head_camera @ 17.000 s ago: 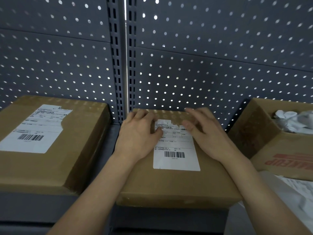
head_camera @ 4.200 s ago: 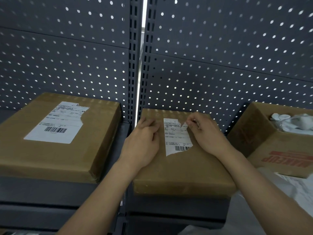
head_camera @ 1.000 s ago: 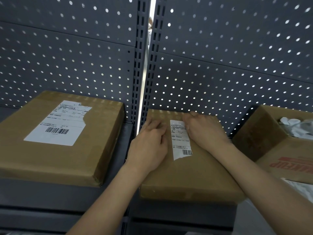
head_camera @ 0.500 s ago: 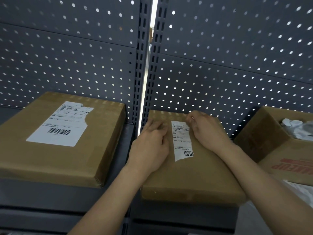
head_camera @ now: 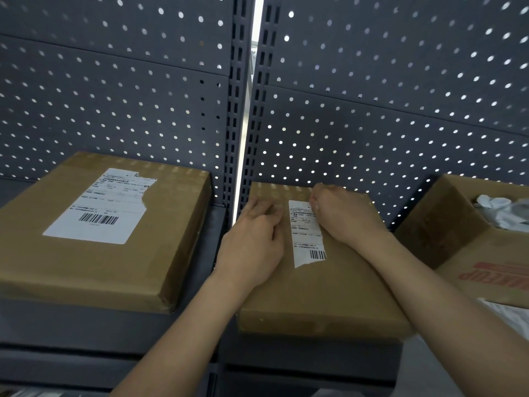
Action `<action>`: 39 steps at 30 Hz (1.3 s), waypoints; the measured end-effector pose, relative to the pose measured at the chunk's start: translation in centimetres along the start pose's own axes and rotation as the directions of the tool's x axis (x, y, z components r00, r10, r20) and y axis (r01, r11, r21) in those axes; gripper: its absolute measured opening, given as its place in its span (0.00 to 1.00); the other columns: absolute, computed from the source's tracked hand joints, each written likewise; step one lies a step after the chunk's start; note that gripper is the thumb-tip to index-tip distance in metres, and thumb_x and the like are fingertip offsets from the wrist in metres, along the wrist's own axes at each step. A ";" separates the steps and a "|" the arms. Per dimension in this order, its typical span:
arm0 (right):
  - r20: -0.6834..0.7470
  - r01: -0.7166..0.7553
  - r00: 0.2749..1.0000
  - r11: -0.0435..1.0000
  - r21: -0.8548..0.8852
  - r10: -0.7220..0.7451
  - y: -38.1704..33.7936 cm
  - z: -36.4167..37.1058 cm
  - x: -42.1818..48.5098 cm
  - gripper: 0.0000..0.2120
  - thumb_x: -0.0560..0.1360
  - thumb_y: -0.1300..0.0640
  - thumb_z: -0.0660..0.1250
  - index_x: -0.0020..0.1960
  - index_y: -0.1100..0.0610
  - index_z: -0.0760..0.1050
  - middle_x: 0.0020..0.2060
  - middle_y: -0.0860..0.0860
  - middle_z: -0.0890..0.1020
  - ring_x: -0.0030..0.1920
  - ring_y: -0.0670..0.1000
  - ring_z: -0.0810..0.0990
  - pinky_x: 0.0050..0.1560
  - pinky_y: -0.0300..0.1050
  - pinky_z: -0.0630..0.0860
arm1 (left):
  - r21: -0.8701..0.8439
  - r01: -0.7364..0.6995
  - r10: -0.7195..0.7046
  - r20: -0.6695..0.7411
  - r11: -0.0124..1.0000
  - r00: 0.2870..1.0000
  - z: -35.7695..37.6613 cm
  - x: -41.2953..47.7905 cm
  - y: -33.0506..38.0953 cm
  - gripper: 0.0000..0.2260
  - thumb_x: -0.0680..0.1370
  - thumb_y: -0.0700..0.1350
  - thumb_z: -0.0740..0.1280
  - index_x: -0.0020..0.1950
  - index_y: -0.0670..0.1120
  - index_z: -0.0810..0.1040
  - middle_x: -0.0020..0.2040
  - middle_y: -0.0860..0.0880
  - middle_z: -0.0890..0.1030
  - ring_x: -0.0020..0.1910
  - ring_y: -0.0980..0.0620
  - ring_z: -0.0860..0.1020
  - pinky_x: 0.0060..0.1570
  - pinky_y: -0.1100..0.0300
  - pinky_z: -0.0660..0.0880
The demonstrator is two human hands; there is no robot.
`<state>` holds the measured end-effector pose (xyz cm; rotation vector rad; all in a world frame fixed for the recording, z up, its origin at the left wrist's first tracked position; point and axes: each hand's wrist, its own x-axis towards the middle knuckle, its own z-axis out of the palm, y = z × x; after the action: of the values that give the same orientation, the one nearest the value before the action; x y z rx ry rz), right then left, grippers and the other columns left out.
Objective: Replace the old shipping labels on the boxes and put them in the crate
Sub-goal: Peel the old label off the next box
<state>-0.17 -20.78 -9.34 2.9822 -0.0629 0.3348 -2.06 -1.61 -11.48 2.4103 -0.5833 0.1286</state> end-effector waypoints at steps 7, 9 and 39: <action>-0.027 0.072 0.997 0.997 0.026 -0.071 0.6 0.2 -0.5 0.05 0.80 0.55 0.56 0.51 0.49 0.70 0.45 0.46 0.80 0.40 0.52 0.80 0.40 0.48 0.75 | -0.007 0.008 -0.008 0.000 1.000 1.000 0.0 0.0 0.0 0.19 0.82 0.45 0.56 0.73 0.52 0.69 0.75 0.59 0.63 0.76 0.59 0.52 0.66 0.56 0.65; -0.059 0.074 0.996 0.996 0.054 -0.071 1.0 0.4 -0.6 0.06 0.81 0.51 0.54 0.49 0.47 0.70 0.44 0.45 0.81 0.39 0.51 0.80 0.42 0.51 0.77 | -0.004 0.008 -0.008 -0.001 1.000 1.000 0.1 0.0 0.0 0.19 0.82 0.46 0.55 0.73 0.52 0.68 0.75 0.59 0.63 0.76 0.60 0.51 0.66 0.56 0.65; 0.052 -0.081 0.997 0.764 0.640 0.062 0.3 -1.2 -1.6 0.08 0.82 0.53 0.59 0.49 0.52 0.76 0.42 0.45 0.79 0.43 0.40 0.75 0.38 0.25 0.65 | -0.025 -0.003 0.003 -0.001 1.000 1.000 0.1 0.1 0.0 0.19 0.82 0.45 0.56 0.73 0.52 0.69 0.75 0.58 0.63 0.76 0.58 0.52 0.68 0.54 0.64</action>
<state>-1.97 -20.87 -8.53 3.6823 -0.0781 0.3881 -2.00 -1.66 -11.51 2.3851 -0.5841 0.1233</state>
